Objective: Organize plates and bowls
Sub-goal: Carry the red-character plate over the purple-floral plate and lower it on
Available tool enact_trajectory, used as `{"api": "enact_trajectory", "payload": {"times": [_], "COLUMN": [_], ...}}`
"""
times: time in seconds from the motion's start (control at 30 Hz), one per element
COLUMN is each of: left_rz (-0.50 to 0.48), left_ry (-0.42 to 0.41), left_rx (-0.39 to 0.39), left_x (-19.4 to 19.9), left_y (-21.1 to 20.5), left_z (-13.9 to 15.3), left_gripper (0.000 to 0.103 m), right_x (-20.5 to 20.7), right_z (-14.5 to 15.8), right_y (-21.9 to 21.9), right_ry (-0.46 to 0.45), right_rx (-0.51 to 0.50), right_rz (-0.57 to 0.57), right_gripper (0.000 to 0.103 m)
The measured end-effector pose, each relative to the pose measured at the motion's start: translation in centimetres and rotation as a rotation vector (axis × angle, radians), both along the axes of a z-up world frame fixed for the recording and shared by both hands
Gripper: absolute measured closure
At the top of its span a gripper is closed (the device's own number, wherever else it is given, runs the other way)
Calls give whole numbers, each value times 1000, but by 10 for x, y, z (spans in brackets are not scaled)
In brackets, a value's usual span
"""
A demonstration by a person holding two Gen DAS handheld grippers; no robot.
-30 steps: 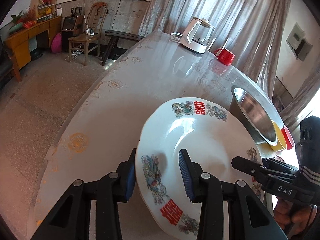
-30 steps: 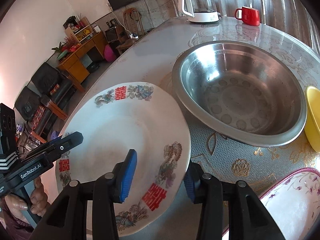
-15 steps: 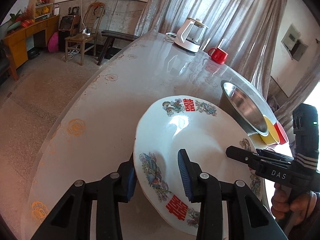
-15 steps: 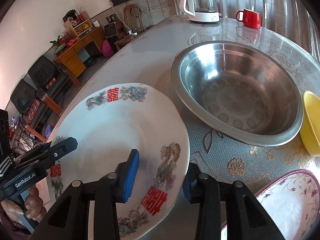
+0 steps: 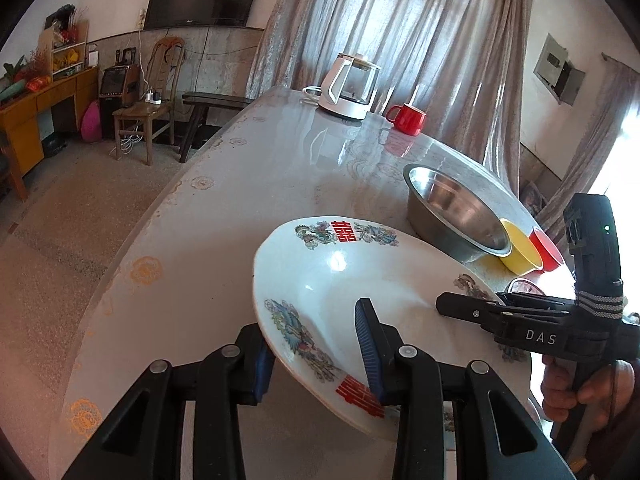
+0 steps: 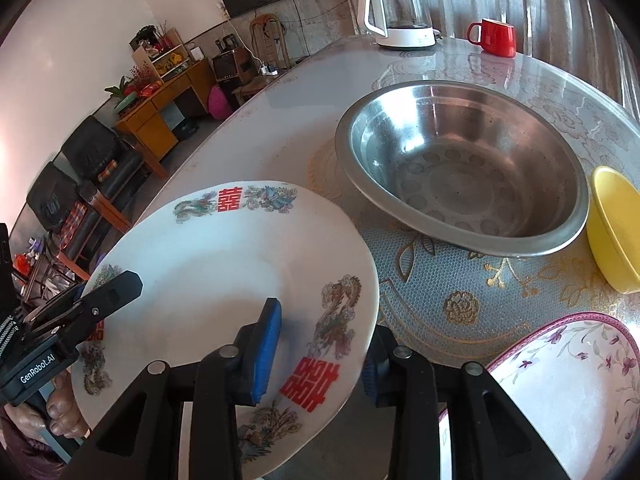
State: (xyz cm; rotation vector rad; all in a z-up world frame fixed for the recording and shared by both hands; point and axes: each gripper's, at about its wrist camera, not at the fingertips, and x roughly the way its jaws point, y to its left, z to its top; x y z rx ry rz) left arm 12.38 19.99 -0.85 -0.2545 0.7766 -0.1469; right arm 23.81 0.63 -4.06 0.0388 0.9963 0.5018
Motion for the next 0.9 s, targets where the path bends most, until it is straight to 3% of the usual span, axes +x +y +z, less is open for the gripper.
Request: {"api": "enact_trajectory", "payload": {"times": [0.3, 0.7, 0.9], "left_rz": [-13, -67, -124], "left_ry": [-32, -108, -137], "left_rx": [-11, 17, -8], "left_x": [-11, -38, -54], "left_y": [-6, -33, -60], "left_z": [1, 30, 45], "left_gripper": [67, 67, 67], "right_x": [-3, -33, -60], "right_z": [1, 18, 29], "right_y": [-7, -37, -68], "right_ry": [-15, -64, -86], "right_rx": [15, 84, 134], "right_rz": [9, -11, -53], "right_gripper": [70, 70, 70]}}
